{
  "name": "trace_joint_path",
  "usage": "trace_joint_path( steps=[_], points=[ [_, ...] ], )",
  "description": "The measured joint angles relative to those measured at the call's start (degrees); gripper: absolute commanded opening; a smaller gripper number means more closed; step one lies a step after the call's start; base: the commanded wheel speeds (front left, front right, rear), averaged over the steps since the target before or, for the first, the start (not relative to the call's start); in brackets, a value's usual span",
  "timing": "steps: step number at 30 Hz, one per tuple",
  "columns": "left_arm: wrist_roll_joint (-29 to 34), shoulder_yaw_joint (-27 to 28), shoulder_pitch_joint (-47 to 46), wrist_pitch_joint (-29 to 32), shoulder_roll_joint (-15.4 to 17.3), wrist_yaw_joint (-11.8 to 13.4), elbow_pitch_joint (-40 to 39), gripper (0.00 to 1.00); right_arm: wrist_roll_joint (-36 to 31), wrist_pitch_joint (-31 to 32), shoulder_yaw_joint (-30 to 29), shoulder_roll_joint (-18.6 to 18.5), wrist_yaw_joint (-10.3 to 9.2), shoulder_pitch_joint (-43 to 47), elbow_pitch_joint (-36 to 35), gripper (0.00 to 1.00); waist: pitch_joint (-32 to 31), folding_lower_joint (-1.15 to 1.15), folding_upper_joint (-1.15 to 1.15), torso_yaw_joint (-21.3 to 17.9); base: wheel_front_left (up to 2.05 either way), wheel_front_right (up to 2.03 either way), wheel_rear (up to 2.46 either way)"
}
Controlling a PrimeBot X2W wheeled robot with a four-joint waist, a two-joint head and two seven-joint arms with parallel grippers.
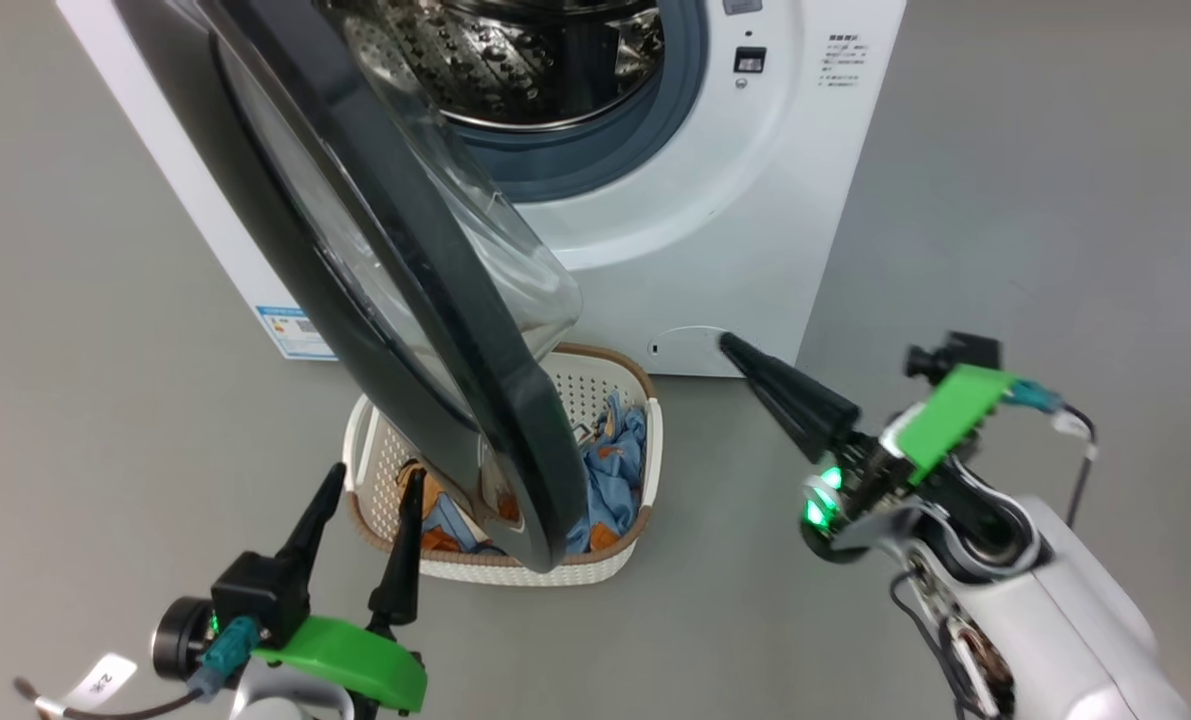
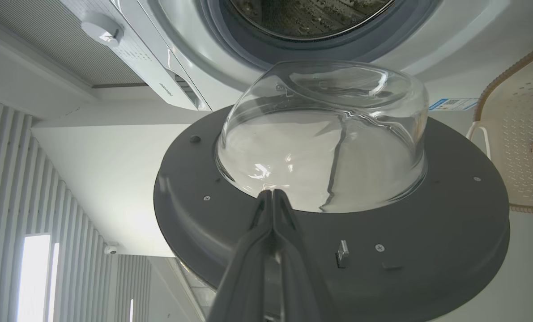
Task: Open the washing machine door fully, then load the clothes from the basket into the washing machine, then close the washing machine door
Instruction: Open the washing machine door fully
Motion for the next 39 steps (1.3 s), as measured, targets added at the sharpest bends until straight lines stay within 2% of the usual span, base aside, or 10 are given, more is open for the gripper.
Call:
trace_joint_path(
  steps=[2,3,4,5,6,16,26,31,35,39],
  points=[
    [0.00,0.24,0.57,0.00,0.00,0.00,0.01,1.00,-0.07,-1.67,-1.04,-0.78,0.00,2.37,-2.20,0.00,-0.32,0.00,0.00,-0.28,0.00,0.00,0.00],
    [0.00,0.30,0.85,0.00,0.00,0.00,0.07,1.00,-0.27,-2.86,-1.64,-1.12,0.00,3.87,-3.32,0.14,-0.52,0.00,0.00,-0.41,0.00,0.00,0.00],
    [0.00,0.38,1.02,0.00,0.02,0.00,0.12,1.00,-0.64,-3.90,-2.07,-1.53,0.00,5.38,-4.42,0.45,-0.71,0.00,0.00,-0.54,0.00,0.00,0.00],
    [0.00,0.44,1.06,0.00,0.02,0.00,0.16,1.00,-1.01,-4.90,-2.49,-1.93,0.00,6.93,-5.47,0.63,-0.90,0.00,0.00,-0.67,0.00,0.00,0.00],
    [0.01,0.48,1.07,0.00,0.02,0.00,0.16,1.00,-1.42,-6.02,-2.99,-2.30,0.00,8.53,-6.48,1.00,-1.10,0.00,0.00,-0.81,0.00,0.00,0.00],
    [0.01,1.38,2.28,0.00,0.25,-0.07,0.46,1.00,-10.16,-19.35,-6.35,-3.54,0.00,22.53,-14.52,1.00,-3.41,0.00,0.00,-2.15,0.00,0.00,0.00],
    [-0.12,2.98,4.49,0.00,1.37,0.02,0.30,1.00,-31.14,-38.12,-8.57,-6.52,0.00,28.80,-12.93,1.00,-5.84,0.00,0.00,-4.25,0.00,0.00,0.00],
    [-0.22,3.27,5.49,0.00,1.69,0.09,-0.09,1.00,-50.98,-40.09,-15.60,-8.14,0.00,29.15,-9.17,1.00,-6.43,0.00,0.00,-5.32,0.00,0.00,0.00],
    [-0.27,3.39,5.53,0.00,1.88,0.10,-0.26,1.00,-70.48,-40.11,-25.14,-5.13,0.00,29.15,-11.85,1.00,-6.64,0.00,0.00,-5.82,0.00,0.00,0.00],
    [-0.31,3.41,5.53,0.00,1.90,0.10,-0.34,1.00,-85.47,-40.11,-27.91,-0.86,0.01,29.22,-15.66,1.00,-6.59,0.00,0.00,-5.76,0.00,0.00,0.00]
  ],
)
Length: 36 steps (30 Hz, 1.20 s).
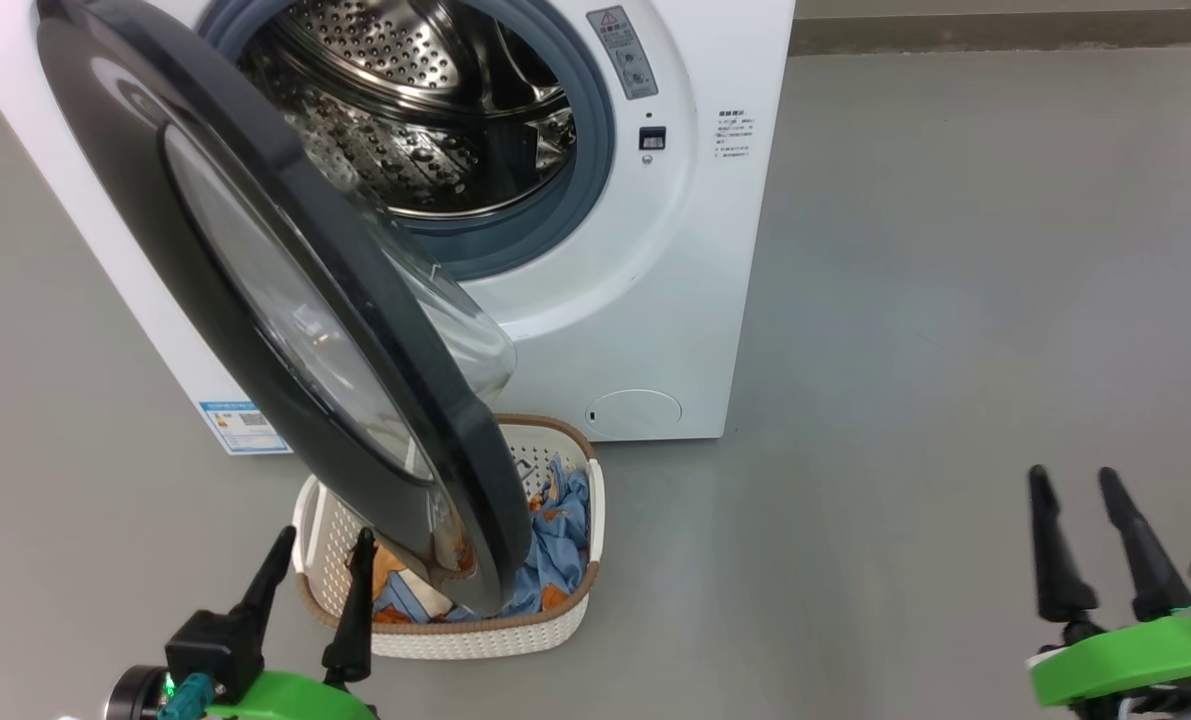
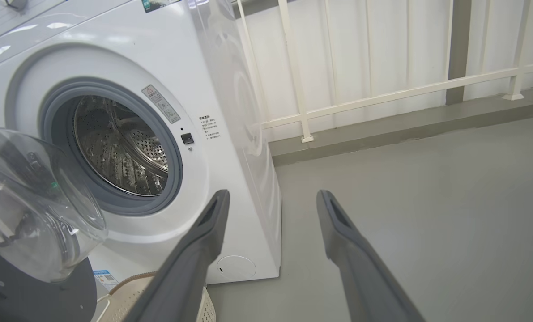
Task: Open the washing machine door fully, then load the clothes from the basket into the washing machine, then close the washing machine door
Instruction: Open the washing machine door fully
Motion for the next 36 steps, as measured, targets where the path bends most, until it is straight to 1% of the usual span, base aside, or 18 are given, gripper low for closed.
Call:
trace_joint_path(
  steps=[3,8,15,25,36],
  points=[
    [-0.38,0.04,0.00,0.00,0.03,0.10,-0.04,1.00,-7.33,0.00,0.22,1.94,0.00,0.66,-1.05,1.00,0.08,0.00,0.00,0.08,0.00,0.00,0.00],
    [-0.42,0.10,-0.01,0.00,0.04,0.41,-0.05,1.00,-15.05,0.00,1.13,4.17,0.00,1.55,-1.03,1.00,0.24,0.00,0.00,0.31,0.00,0.00,0.00],
    [-0.83,0.16,-0.03,0.00,0.04,0.48,-0.05,1.00,-16.80,0.00,1.64,5.95,0.00,1.55,-0.86,1.00,0.37,0.00,0.00,0.60,0.00,0.00,0.00],
    [-0.93,1.04,-0.04,0.00,0.05,1.00,-0.05,1.00,-17.50,0.00,1.56,6.09,0.00,1.49,0.02,1.00,0.79,0.00,0.00,0.38,0.00,0.00,0.00],
    [-0.96,1.01,-0.09,0.00,0.05,1.01,-0.04,1.00,-17.57,0.00,2.36,6.12,0.00,1.13,0.74,1.00,0.91,0.00,0.00,0.42,0.00,0.00,0.00]
  ],
)
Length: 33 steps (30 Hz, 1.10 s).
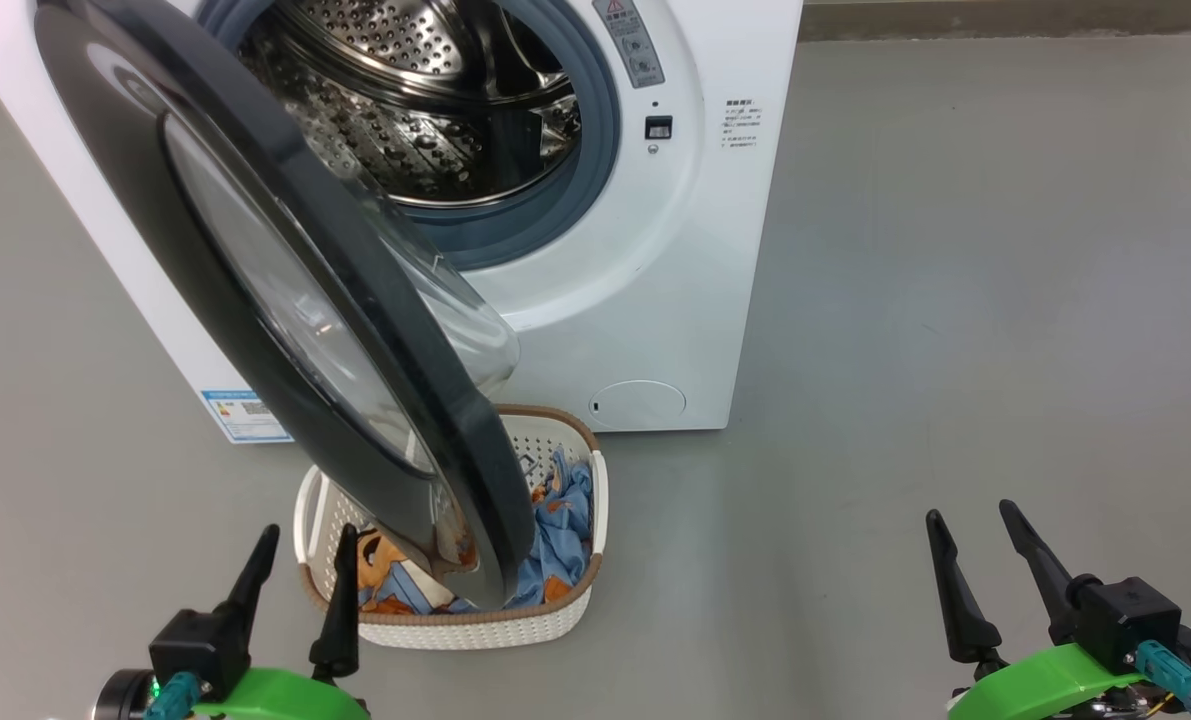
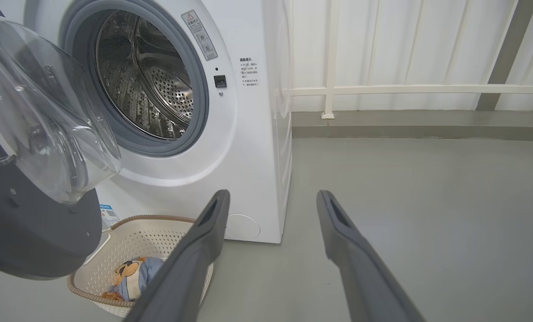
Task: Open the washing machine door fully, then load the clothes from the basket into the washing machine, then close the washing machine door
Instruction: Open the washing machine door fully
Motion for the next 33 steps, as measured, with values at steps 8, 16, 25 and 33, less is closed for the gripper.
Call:
trace_joint_path(
  steps=[8,16,25,33],
  points=[
    [-0.04,-0.16,-0.02,0.00,0.02,0.00,0.32,0.00,0.01,0.00,0.71,-0.01,0.00,-0.03,0.18,1.00,-0.05,0.00,0.00,0.15,0.00,0.00,0.00],
    [-0.04,-0.33,-0.06,0.00,0.01,0.10,0.43,0.00,0.10,0.00,0.93,-0.02,0.00,-0.04,0.27,1.00,0.01,0.00,0.00,0.42,0.00,0.00,0.00],
    [0.20,1.98,-1.14,0.00,1.08,2.82,-4.50,0.00,0.09,0.00,0.92,-0.04,0.00,-0.49,0.68,1.00,0.34,0.00,0.00,1.22,0.00,0.00,0.00],
    [3.52,5.41,-6.99,-0.10,2.97,6.99,-21.89,0.00,0.08,0.00,0.68,-0.10,0.00,-0.56,0.57,1.00,1.21,0.00,0.00,2.10,0.00,0.00,0.00]
  ],
)
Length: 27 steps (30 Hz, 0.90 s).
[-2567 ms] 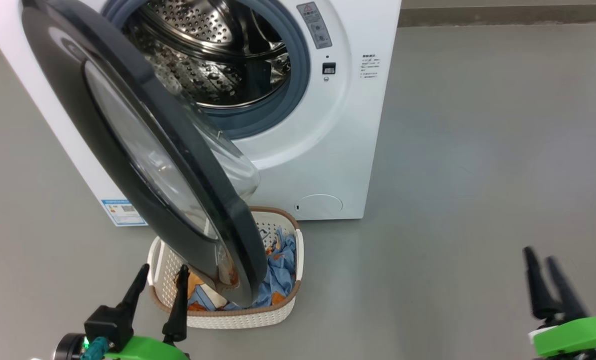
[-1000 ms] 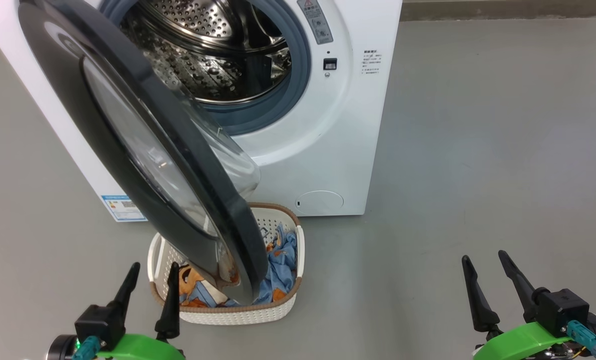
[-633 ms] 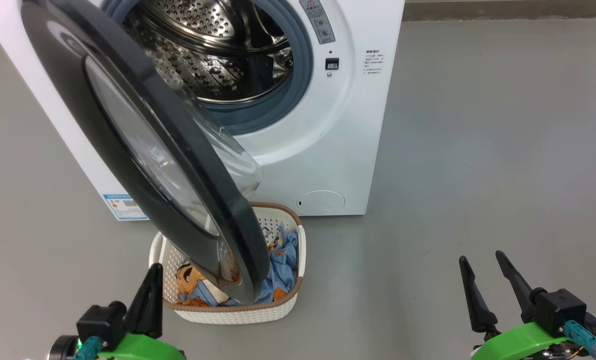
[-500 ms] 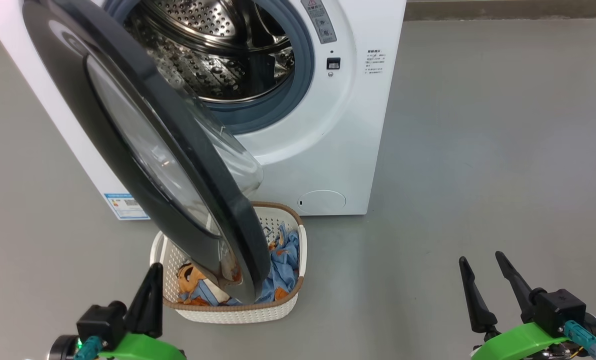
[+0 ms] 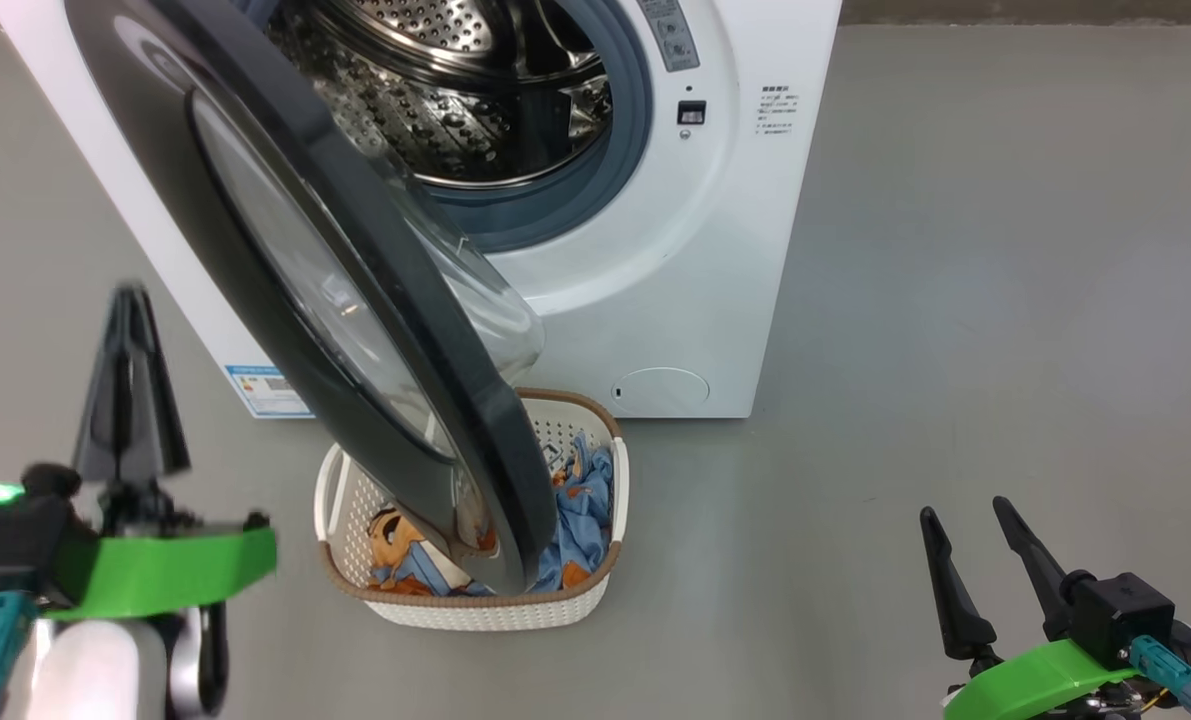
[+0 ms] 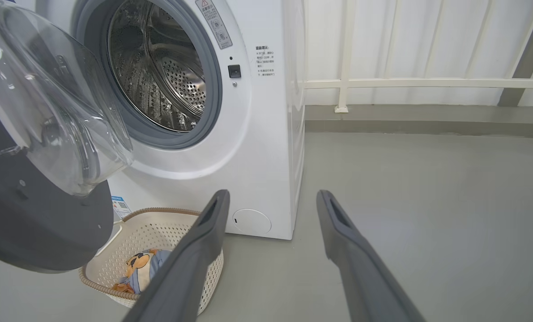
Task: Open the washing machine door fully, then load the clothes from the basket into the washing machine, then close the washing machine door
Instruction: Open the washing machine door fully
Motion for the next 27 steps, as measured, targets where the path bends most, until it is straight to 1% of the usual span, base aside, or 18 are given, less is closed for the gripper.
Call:
trace_joint_path(
  steps=[3,7,10,14,19,22,27],
  points=[
    [1.16,-2.23,-2.02,-0.23,-0.67,0.08,-6.84,0.00,-0.02,0.00,0.01,-0.01,0.00,-0.03,-0.05,1.00,0.17,0.00,0.00,0.25,0.00,0.00,0.00],
    [1.25,-8.56,-3.91,1.01,-2.46,-0.11,-12.67,0.00,-0.08,0.00,0.29,0.02,0.00,-0.10,-0.16,1.00,0.18,0.00,0.00,0.13,0.00,0.00,0.00],
    [0.86,-14.66,-4.89,3.52,-3.43,-1.69,-14.56,0.00,-0.08,0.00,0.90,0.08,0.00,-0.15,-0.40,1.00,0.23,0.00,0.00,-0.22,0.00,0.00,0.00],
    [-1.08,-23.04,-5.30,6.68,-3.89,-3.02,-15.47,0.00,-0.07,0.01,1.24,0.10,0.00,-0.14,-0.76,1.00,0.04,0.00,0.00,-0.66,0.00,0.00,0.00],
    [-4.79,-32.98,-5.86,10.09,-4.05,-3.12,-15.06,0.00,-0.05,0.08,1.29,0.08,0.00,-0.07,-0.94,1.00,-0.45,0.00,0.00,-1.04,0.00,0.00,0.00],
    [-7.16,-36.85,-6.08,11.83,-4.04,-2.83,-13.19,0.00,-0.04,0.10,1.42,0.08,0.00,0.06,-1.00,1.00,-0.65,0.00,0.00,-1.30,0.00,0.00,0.00],
    [-8.83,-40.32,-6.12,13.83,-4.01,-0.76,-7.82,0.00,0.01,0.16,1.76,0.09,0.00,0.08,-1.10,1.00,-0.84,0.00,0.00,-1.67,0.00,0.00,0.00]
  ],
)
